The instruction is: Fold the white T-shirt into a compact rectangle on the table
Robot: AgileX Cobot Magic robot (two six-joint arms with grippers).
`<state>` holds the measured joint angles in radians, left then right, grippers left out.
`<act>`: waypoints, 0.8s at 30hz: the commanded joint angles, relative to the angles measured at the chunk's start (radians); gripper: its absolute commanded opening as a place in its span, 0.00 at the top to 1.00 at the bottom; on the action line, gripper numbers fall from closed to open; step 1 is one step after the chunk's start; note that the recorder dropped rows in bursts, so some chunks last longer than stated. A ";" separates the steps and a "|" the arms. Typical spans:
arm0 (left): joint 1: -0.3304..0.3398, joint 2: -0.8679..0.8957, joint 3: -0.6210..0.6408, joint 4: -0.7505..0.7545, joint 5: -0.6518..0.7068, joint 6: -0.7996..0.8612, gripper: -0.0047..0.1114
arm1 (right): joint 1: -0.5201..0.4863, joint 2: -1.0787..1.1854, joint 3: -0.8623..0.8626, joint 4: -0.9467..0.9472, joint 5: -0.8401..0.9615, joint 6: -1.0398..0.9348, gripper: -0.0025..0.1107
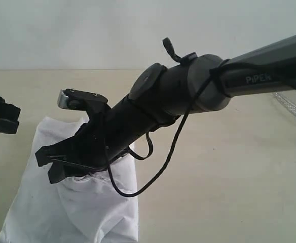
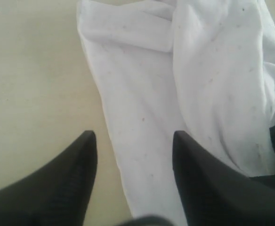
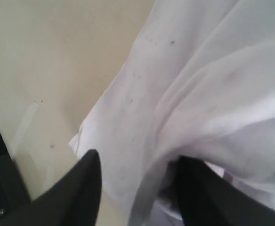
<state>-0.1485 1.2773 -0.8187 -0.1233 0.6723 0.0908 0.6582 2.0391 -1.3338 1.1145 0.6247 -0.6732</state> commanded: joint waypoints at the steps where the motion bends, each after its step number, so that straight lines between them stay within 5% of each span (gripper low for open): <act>1: -0.001 -0.009 -0.003 0.004 0.002 -0.009 0.56 | 0.002 -0.017 -0.006 0.010 0.030 -0.019 0.75; 2: -0.001 -0.009 -0.003 0.004 0.002 -0.009 0.56 | 0.002 -0.017 -0.006 0.008 0.029 -0.017 0.74; 6: -0.001 -0.009 -0.003 0.004 0.008 -0.009 0.56 | 0.002 -0.017 -0.006 -0.034 0.016 0.051 0.40; 10: -0.001 -0.009 -0.003 0.004 0.012 -0.009 0.56 | -0.002 -0.024 -0.004 -0.098 0.012 0.123 0.51; 24: -0.001 -0.009 -0.003 0.002 0.025 -0.009 0.56 | -0.048 -0.132 -0.004 -0.354 0.068 0.307 0.51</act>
<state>-0.1485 1.2773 -0.8187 -0.1233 0.6948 0.0908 0.6198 1.9249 -1.3338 0.7902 0.6700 -0.3792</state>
